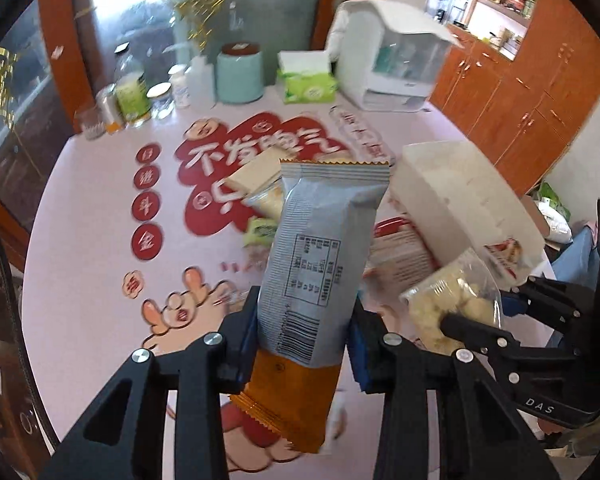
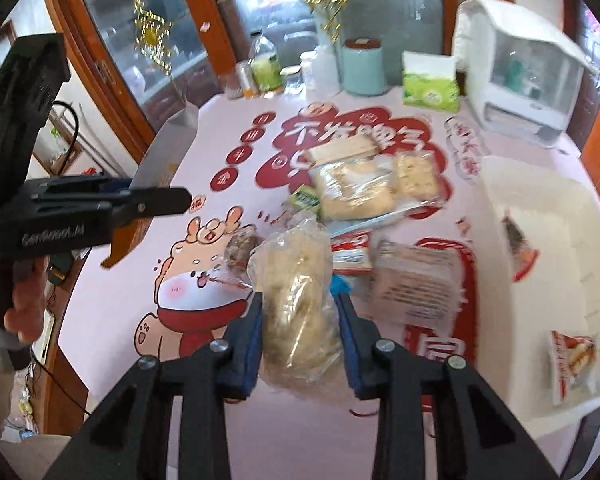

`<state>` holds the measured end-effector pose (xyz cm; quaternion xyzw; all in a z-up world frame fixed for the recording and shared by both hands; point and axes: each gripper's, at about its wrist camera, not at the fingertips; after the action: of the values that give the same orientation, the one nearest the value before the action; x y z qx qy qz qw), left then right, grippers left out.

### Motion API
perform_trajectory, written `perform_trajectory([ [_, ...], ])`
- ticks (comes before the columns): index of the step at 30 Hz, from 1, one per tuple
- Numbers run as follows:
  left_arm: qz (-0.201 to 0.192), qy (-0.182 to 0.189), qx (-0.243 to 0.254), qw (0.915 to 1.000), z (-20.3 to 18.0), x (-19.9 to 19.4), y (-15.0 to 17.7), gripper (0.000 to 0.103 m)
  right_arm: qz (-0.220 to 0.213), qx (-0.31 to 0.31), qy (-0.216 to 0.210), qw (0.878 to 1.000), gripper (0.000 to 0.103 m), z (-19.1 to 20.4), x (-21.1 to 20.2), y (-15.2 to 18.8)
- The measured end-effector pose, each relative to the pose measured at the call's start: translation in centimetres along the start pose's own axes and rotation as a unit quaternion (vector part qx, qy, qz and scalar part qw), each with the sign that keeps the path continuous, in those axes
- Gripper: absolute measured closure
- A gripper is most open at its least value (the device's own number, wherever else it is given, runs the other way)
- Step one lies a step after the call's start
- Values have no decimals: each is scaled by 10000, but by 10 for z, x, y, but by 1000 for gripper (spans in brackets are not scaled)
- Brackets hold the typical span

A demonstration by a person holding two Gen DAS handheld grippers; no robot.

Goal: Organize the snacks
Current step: 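Lower both held snacks into the white tray and open both grippers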

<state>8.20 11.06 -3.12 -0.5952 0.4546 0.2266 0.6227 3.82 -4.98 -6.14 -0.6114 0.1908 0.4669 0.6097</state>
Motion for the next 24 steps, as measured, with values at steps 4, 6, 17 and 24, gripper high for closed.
perform_trajectory([
  [4, -103, 71, 109, 9999, -49, -4, -13, 66, -316, 172, 53, 9993, 69, -29, -35, 2],
  [6, -132, 100, 169, 9997, -82, -2, -25, 66, -465, 214, 130, 9986, 69, -44, -51, 2],
  [17, -155, -131, 436, 9988, -223, 37, -80, 66, -664, 659, 1014, 9904, 69, -170, -109, 13],
  [24, 18, -469, 557, 9973, -281, 76, -101, 66, -609, 837, 1333, 9857, 69, -231, -112, 18],
])
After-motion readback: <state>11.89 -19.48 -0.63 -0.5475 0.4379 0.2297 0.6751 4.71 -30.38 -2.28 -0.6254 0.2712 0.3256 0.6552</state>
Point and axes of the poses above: each gripper's, at about its wrist camera, not at the fingertips, and x roughly the way its jaws point, z to its left, y to its underside, and after that the axes turned 1 degree about -z, right-handed
